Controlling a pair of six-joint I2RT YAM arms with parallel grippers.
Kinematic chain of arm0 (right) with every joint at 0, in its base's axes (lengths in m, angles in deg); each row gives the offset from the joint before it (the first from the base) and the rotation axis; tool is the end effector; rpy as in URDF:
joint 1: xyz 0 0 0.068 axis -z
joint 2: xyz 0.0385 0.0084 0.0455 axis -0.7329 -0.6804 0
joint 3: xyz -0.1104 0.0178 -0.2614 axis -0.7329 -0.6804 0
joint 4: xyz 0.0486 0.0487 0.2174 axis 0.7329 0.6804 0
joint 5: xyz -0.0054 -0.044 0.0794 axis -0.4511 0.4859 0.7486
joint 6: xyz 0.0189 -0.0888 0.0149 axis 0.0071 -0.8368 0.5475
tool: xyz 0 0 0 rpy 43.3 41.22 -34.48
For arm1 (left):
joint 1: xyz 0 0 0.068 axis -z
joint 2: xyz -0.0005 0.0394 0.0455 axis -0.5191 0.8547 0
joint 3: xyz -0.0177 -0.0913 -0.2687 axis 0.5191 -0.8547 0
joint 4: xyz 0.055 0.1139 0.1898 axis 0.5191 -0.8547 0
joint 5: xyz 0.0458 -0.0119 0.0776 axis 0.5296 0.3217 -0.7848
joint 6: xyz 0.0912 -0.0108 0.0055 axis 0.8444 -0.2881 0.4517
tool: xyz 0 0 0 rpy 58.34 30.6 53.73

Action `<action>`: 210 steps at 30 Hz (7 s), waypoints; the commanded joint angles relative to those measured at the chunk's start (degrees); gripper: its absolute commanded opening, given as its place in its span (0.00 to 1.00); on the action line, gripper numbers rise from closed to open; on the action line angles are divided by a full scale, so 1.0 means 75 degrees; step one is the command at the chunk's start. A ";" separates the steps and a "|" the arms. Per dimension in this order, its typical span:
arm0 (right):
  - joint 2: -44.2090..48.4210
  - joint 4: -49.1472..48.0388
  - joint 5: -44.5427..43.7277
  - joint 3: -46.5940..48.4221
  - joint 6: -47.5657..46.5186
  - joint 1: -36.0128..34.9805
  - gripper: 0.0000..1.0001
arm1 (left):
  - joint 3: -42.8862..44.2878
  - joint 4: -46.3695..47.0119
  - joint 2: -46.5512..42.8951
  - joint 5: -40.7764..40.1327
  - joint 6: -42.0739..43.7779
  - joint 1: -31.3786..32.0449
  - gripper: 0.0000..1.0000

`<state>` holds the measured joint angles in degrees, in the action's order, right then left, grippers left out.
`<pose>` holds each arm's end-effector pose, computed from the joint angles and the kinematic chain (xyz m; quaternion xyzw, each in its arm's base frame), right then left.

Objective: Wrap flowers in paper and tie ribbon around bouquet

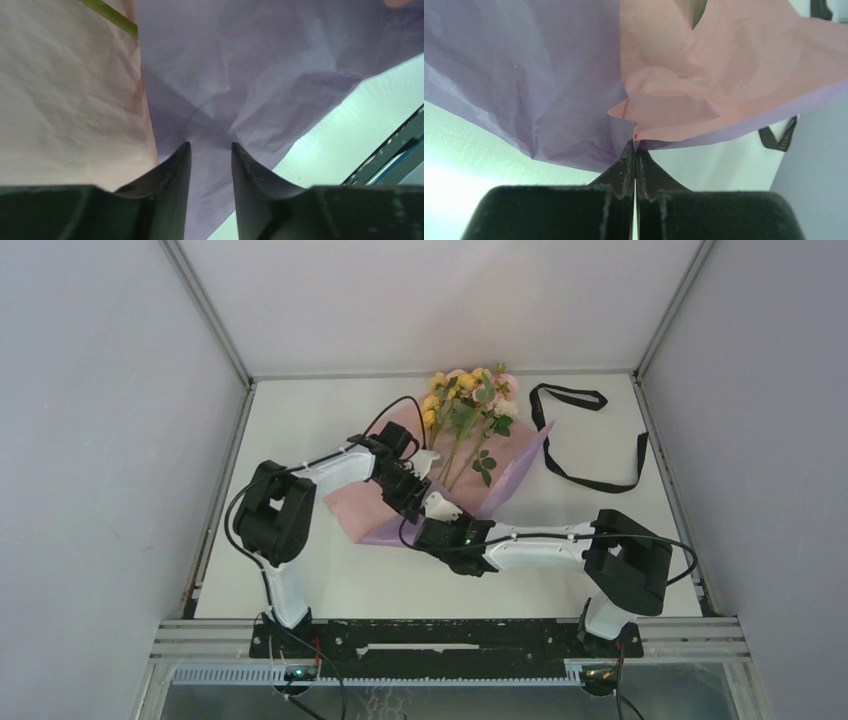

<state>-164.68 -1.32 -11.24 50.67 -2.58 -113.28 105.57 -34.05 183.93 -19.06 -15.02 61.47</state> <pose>0.1664 0.2306 0.1780 -0.3799 0.8288 -0.2111 0.3525 0.2846 -0.2048 0.1680 0.3740 0.8939 -0.2260 0.1003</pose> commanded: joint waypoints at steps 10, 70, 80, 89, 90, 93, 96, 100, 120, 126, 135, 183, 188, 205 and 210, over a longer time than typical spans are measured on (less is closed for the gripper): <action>-0.0397 -0.1619 -0.0600 0.0654 -0.4031 -0.0767 0.00 | -0.0116 0.0689 0.0462 0.0769 -0.0442 0.0017 0.01; -0.1849 -0.2452 0.0516 0.0996 -0.4824 -0.0934 0.03 | 0.0532 0.3248 0.0670 0.3762 -0.4677 -0.1831 0.00; -0.0496 -0.0654 0.1509 0.1000 -0.3909 -0.1073 0.42 | 0.0261 0.3008 0.1513 0.2662 -0.4459 -0.2091 0.00; 0.1640 -0.0487 0.5720 0.0792 -0.1952 0.0385 0.45 | -0.0185 0.3406 0.1448 0.2693 -0.4512 -0.2080 0.00; 0.1743 -0.0860 0.6257 0.0673 -0.1485 0.0869 0.44 | -0.0201 0.3398 0.1453 0.2669 -0.4500 -0.2081 0.00; 0.1714 -0.2351 0.7577 0.0315 0.0146 0.2487 0.35 | -0.0229 0.3382 0.1508 0.2601 -0.4484 -0.2081 0.00; 0.1428 -0.3707 0.7910 -0.0127 0.1222 0.3040 0.27 | -0.0252 0.3354 0.1510 0.2535 -0.4468 -0.2075 0.00; 0.0757 -0.4393 0.7917 -0.0201 0.1547 0.2928 0.22 | -0.0246 0.3310 0.1426 0.2486 -0.4413 -0.2080 0.00; 0.0557 -0.2902 0.6802 -0.1045 0.1719 0.1112 0.08 | -0.0392 0.2940 0.1257 0.2239 -0.3961 -0.2061 0.00; 0.2536 -0.3448 0.8158 -0.1694 0.2432 0.3044 0.41 | -0.0492 0.2951 0.1070 0.2179 -0.3814 -0.1964 0.00; 0.1882 -0.5408 0.8850 -0.1894 0.3459 0.5132 0.93 | -0.0534 0.2908 0.1003 0.2043 -0.3642 -0.1940 0.00; 0.0438 -0.3700 0.9446 -0.0693 0.2313 0.5621 0.00 | -0.2043 0.4243 0.0059 0.2107 -0.3728 -0.0803 0.00; -0.0556 -0.3848 0.9408 -0.0739 0.2280 0.6191 0.00 | -0.2051 0.4265 0.0078 0.2015 -0.3647 -0.0803 0.00; 0.0870 -0.1894 0.6087 -0.0407 0.1485 0.5363 0.00 | -0.2042 0.4219 0.0144 0.1826 -0.3468 -0.0803 0.00; 0.0942 -0.1999 0.6650 -0.0091 0.1649 0.3704 0.00 | -0.2044 0.4200 0.0053 0.1831 -0.3447 -0.0803 0.00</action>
<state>-159.26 -16.16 37.06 47.15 10.66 -77.63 91.39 -2.00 186.59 -4.02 -42.78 55.63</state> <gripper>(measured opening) 0.006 0.005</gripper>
